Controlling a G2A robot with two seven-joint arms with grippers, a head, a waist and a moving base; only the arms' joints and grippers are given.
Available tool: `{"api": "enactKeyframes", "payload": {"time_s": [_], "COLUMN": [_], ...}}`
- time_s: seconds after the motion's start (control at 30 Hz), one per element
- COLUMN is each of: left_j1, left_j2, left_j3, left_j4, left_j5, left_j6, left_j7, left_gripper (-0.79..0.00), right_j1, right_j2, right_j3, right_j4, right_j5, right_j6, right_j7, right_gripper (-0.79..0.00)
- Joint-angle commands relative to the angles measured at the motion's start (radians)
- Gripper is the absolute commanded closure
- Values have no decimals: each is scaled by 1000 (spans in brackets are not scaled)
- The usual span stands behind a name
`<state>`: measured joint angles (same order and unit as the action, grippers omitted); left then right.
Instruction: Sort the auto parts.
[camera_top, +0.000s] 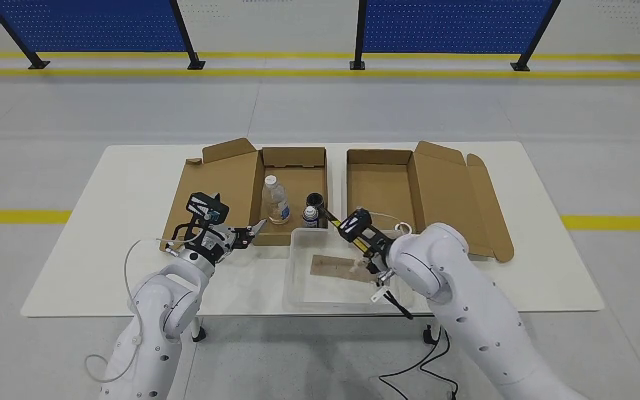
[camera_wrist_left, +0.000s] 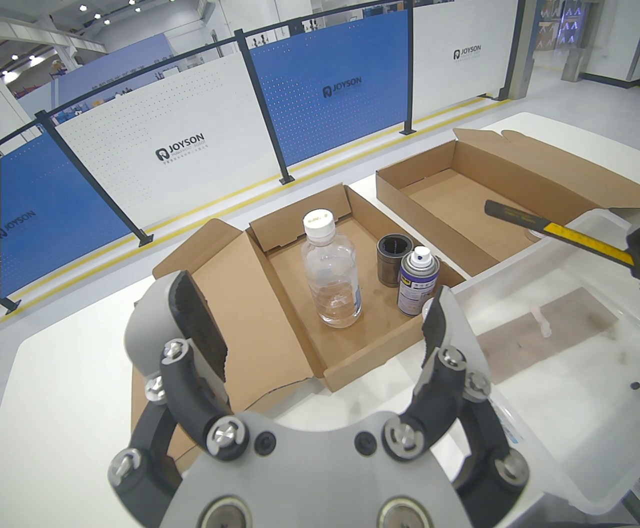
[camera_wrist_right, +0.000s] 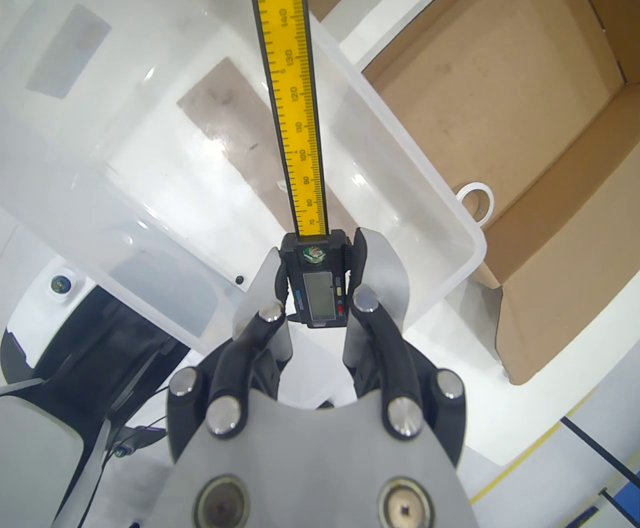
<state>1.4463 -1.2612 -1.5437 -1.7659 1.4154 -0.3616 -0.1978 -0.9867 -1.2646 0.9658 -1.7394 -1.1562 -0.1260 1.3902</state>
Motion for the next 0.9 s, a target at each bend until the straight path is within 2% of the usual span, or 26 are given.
{"api": "enactKeyframes", "payload": {"time_s": [0.0,0.33,0.7,0.87], "left_j1": [0,0,0,0], "left_j2": [0,0,0,0], "left_j3": [0,0,0,0], "left_j4": [0,0,0,0], "left_j5": [0,0,0,0], "left_j6": [0,0,0,0], "left_j7": [0,0,0,0], "left_gripper": [-785,-785,-785,-785], "right_j1": [-1,-4,4,10], "right_j2": [1,-3,-5,-8], "right_j3": [5,11,5,12], "right_j4": [-6,-24,-36,-34], "right_j5": [-7,28,42,17], "right_j6": [3,-8,-21,18], "right_j7": [-22,-117,-142,-191], "right_gripper": [0,0,0,0]}}
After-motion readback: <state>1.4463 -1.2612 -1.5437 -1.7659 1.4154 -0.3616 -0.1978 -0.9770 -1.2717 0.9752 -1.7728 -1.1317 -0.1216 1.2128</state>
